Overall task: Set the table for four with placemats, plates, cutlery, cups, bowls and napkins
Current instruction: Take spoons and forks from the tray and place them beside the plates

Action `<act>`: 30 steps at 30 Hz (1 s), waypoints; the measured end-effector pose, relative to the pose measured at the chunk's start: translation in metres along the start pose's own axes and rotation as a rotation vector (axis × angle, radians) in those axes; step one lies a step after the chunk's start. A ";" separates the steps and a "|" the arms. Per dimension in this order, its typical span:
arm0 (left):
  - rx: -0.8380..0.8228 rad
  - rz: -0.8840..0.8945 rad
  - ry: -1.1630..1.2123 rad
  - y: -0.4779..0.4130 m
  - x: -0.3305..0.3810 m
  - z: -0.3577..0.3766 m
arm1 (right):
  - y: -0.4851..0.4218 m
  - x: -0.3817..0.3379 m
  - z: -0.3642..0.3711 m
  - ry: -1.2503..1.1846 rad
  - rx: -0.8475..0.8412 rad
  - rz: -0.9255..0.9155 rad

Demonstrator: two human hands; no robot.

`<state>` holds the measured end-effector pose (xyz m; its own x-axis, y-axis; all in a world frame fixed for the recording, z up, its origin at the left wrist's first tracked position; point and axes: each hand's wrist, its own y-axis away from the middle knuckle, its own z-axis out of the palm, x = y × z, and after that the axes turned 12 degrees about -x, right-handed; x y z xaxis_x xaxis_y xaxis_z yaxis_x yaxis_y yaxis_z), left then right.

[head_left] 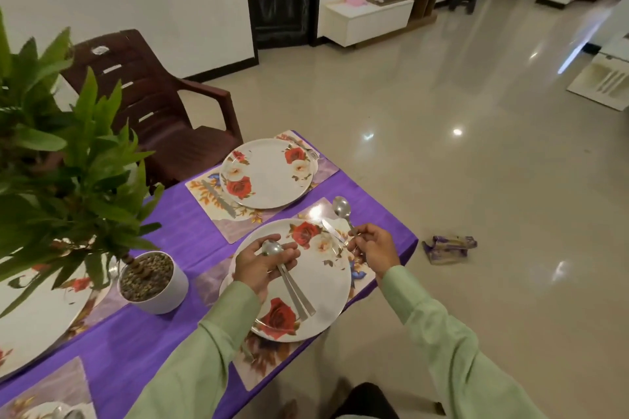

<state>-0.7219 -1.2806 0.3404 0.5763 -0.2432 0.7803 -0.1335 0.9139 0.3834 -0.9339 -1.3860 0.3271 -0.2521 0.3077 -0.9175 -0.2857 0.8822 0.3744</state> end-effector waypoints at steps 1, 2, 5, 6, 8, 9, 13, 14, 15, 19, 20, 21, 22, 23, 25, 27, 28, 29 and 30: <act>0.011 -0.004 0.002 -0.005 -0.001 0.002 | -0.011 0.003 -0.006 0.025 0.001 0.017; 0.025 -0.006 0.007 -0.010 -0.002 0.006 | -0.024 0.006 -0.012 0.047 0.001 0.039; 0.087 -0.006 0.015 -0.028 -0.007 0.018 | -0.057 0.016 -0.026 0.094 -0.030 0.106; 0.118 -0.002 0.015 -0.035 -0.008 0.023 | -0.068 0.020 -0.030 0.102 -0.052 0.129; 0.187 0.012 0.036 -0.048 -0.013 0.034 | -0.091 0.027 -0.039 0.132 -0.119 0.167; 0.205 0.017 0.044 -0.052 -0.014 0.040 | -0.100 0.030 -0.042 0.151 -0.143 0.175; 0.275 0.039 0.065 -0.066 -0.021 0.070 | -0.132 0.043 -0.055 0.355 -0.186 0.163; 0.281 0.047 0.073 -0.067 -0.022 0.076 | -0.137 0.048 -0.056 0.412 -0.194 0.169; 0.292 0.055 0.080 -0.068 -0.024 0.081 | -0.143 0.054 -0.058 0.459 -0.205 0.176; 0.344 0.066 0.088 -0.070 -0.032 0.088 | -0.156 0.078 -0.063 0.616 -0.219 0.178; 0.352 0.064 0.085 -0.071 -0.034 0.088 | -0.155 0.081 -0.063 0.651 -0.227 0.162; 0.361 0.063 0.084 -0.071 -0.036 0.087 | -0.154 0.082 -0.064 0.688 -0.230 0.147; 0.368 0.063 0.085 -0.072 -0.037 0.085 | -0.154 0.083 -0.063 0.732 -0.236 0.134; 0.374 0.062 0.086 -0.072 -0.037 0.082 | -0.154 0.083 -0.062 0.787 -0.242 0.123; 0.377 0.059 0.083 -0.073 -0.036 0.076 | -0.154 0.083 -0.058 0.913 -0.263 0.086; 0.373 0.055 0.085 -0.075 -0.035 0.069 | -0.154 0.084 -0.054 1.033 -0.282 0.040; 0.372 0.054 0.086 -0.076 -0.033 0.067 | -0.154 0.085 -0.052 1.080 -0.282 0.019; 0.373 0.056 0.087 -0.077 -0.032 0.065 | -0.153 0.085 -0.050 1.111 -0.279 0.003; 0.372 0.060 0.093 -0.079 -0.030 0.063 | -0.153 0.087 -0.049 1.135 -0.280 -0.013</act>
<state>-0.7796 -1.3658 0.3180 0.6268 -0.1469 0.7652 -0.4427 0.7410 0.5049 -0.9570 -1.5122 0.1968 -0.8886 -0.3210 -0.3275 -0.4524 0.7302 0.5120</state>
